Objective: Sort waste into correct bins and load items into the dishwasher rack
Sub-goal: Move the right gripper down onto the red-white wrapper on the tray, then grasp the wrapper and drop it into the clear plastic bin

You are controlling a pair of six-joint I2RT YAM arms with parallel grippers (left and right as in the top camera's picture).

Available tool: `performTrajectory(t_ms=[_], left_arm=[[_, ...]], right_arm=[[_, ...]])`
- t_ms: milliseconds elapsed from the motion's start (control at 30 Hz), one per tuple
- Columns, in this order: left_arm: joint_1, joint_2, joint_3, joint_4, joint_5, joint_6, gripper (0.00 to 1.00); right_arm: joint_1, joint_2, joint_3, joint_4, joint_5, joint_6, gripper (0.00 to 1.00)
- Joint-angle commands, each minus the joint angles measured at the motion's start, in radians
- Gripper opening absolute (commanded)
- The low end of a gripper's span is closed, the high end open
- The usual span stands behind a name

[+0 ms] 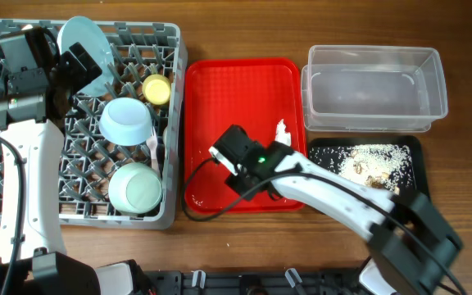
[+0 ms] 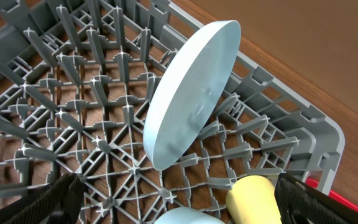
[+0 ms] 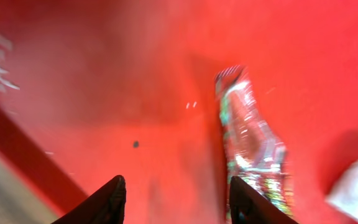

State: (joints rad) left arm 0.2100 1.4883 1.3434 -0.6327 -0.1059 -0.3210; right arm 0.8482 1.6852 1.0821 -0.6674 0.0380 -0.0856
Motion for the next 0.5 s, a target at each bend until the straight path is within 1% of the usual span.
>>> performTrajectory(t_ms=[0, 133, 200, 300, 467], left_arm=[[0.002, -0.017, -0.004, 0.003, 0.008, -0.013, 1.00], [0.002, -0.017, -0.004, 0.003, 0.008, -0.013, 1.00], [0.002, -0.017, -0.004, 0.003, 0.008, -0.013, 1.00], [0.002, -0.017, -0.004, 0.003, 0.008, -0.013, 1.00], [0.002, -0.017, -0.004, 0.003, 0.008, -0.013, 1.00]], right_arm=[[-0.011, -0.052, 0.022, -0.002, 0.027, -0.046, 0.59], [-0.012, -0.047, -0.018, 0.012, 0.075, -0.045, 0.60], [-0.012, -0.039, -0.048, 0.047, 0.099, -0.045, 0.63], [-0.014, -0.037, -0.126, 0.145, 0.120, -0.045, 0.69], [-0.044, -0.035, -0.203, 0.255, 0.123, -0.045, 0.71]])
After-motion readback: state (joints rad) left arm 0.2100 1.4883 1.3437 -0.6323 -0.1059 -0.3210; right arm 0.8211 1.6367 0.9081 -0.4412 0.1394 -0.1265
